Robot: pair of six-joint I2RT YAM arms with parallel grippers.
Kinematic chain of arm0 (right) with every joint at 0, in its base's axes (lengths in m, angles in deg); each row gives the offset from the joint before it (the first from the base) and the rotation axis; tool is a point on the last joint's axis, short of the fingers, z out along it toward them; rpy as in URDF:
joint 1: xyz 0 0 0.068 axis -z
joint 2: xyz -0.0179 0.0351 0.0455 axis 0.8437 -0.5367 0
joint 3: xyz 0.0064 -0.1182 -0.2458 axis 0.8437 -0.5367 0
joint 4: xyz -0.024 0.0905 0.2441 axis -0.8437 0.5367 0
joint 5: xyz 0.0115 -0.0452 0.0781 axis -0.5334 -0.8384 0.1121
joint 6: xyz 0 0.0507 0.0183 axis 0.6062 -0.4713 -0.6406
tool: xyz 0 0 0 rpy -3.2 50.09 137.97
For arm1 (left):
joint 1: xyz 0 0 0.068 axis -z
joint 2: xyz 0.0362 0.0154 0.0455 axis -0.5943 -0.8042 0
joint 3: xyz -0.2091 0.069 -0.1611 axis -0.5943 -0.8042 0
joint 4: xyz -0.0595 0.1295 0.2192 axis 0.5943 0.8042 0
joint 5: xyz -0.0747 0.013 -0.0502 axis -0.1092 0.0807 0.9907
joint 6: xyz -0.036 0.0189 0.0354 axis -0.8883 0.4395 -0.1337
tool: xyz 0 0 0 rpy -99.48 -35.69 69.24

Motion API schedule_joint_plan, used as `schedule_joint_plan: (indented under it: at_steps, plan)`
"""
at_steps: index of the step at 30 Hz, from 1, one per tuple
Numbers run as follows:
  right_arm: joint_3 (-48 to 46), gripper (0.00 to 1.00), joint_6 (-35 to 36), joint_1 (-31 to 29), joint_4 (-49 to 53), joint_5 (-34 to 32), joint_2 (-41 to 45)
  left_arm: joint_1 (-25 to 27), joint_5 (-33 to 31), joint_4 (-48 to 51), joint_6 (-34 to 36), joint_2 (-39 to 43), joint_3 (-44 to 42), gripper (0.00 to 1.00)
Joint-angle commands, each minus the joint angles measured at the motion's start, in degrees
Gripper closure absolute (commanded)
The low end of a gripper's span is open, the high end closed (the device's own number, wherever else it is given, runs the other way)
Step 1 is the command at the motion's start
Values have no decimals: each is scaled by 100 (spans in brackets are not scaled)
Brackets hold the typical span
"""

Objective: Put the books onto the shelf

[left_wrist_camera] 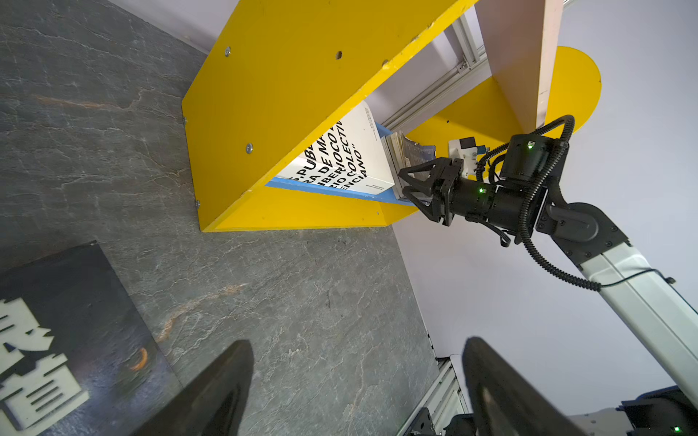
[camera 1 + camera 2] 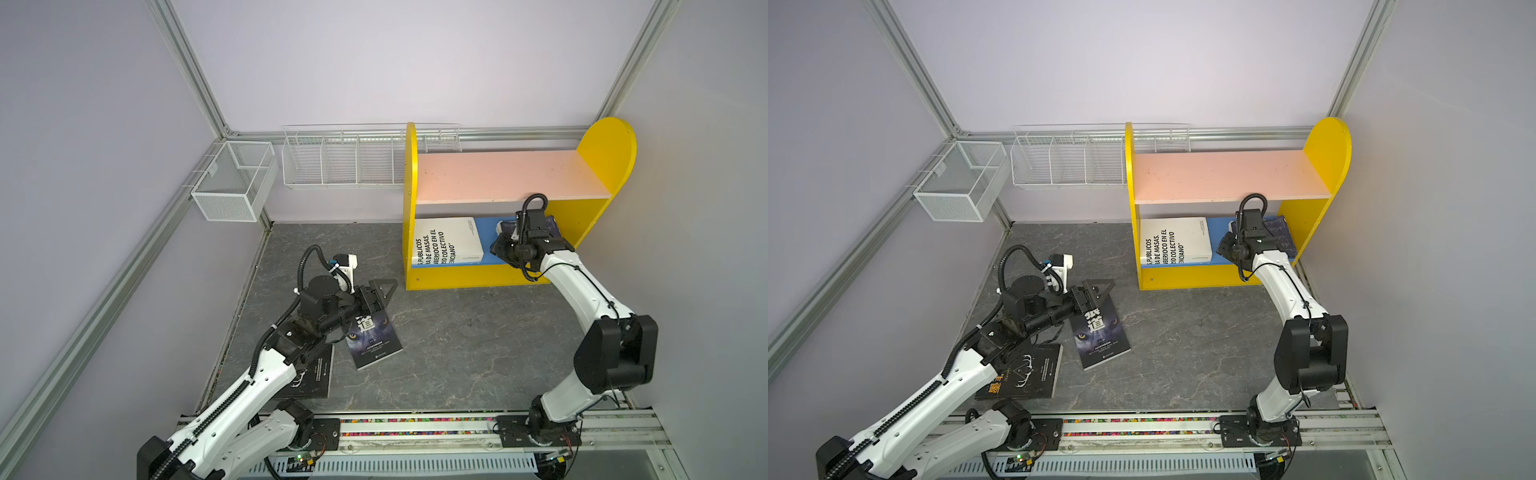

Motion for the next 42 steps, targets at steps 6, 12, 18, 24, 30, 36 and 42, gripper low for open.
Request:
schedule_joint_plan:
  at_steps: [6, 12, 18, 24, 30, 36, 42]
  plan:
    - [270, 48, 357, 0, 101, -182, -193, -19, -145, 75, 19, 162, -68, 12]
    - [380, 48, 475, 50, 193, -244, -319, -15, -155, 102, 21, 202, -78, 12]
    - [352, 48, 627, 45, -20, 80, -267, -18, -171, 111, 16, 233, -88, 12]
    - [465, 48, 852, 52, -39, 224, -236, -11, -139, 102, 14, 224, -88, 12]
    - [270, 47, 956, 3, -220, 595, 143, -15, -299, 298, 31, 298, -107, 12]
    - [-385, 40, 1252, -441, -245, 761, 1060, -20, -1341, 1543, 60, 381, -43, 5]
    - [-1491, 36, 1255, -1416, -18, 283, 2074, -20, -2139, 2439, -184, 497, -428, 1]
